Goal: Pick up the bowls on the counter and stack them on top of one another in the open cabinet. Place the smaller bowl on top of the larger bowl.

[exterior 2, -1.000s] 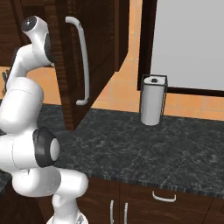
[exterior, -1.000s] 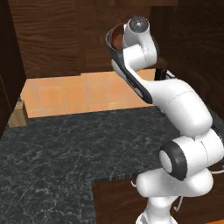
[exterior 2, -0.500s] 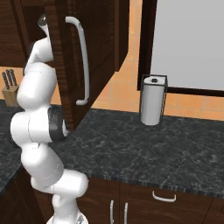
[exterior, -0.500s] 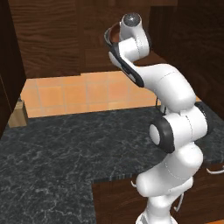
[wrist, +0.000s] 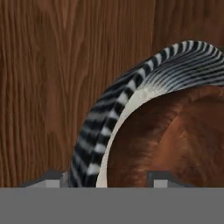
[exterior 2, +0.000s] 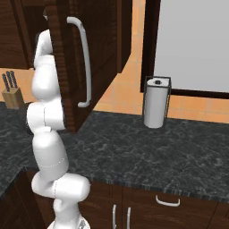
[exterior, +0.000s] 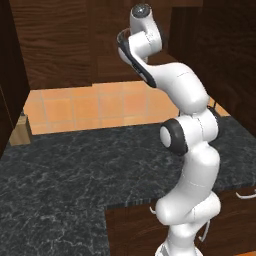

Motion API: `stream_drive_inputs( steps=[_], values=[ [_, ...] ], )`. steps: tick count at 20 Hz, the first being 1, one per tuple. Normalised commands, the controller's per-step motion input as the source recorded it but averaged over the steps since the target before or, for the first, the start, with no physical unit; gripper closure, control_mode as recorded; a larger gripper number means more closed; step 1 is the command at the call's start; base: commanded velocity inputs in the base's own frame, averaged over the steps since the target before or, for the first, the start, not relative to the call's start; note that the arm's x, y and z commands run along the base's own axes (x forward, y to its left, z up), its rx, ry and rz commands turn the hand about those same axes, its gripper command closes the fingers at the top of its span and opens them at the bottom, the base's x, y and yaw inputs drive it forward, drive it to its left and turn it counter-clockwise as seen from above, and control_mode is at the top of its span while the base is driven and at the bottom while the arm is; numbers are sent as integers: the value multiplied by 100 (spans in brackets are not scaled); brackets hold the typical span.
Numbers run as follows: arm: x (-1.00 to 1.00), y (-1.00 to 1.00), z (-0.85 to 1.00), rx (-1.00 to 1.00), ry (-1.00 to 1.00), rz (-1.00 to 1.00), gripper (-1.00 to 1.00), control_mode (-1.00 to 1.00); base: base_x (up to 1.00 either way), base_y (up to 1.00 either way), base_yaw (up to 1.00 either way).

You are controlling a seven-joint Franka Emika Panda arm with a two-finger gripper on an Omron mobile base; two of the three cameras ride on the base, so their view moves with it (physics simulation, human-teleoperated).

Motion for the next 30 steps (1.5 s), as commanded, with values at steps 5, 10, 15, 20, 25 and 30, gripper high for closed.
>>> stream_drive_inputs(
  steps=[5, 10, 15, 20, 25, 30],
  values=[
    [-79, 2, -8, -2, -21, 1, -100, -100, 0, 0, 0],
    [-100, 3, -49, 0, -14, 3, -100, -100, 0, 0, 0],
    [-100, 2, -100, -1, 18, 0, -100, -100, 0, 0, 0],
    [-100, 20, -100, -2, 29, 2, -100, -100, 0, 0, 0],
    [-90, 32, -100, -5, 24, 5, -100, -100, 0, 0, 0],
    [5, 14, -100, -8, 27, 1, -100, -100, 0, 0, 0]
  ],
)
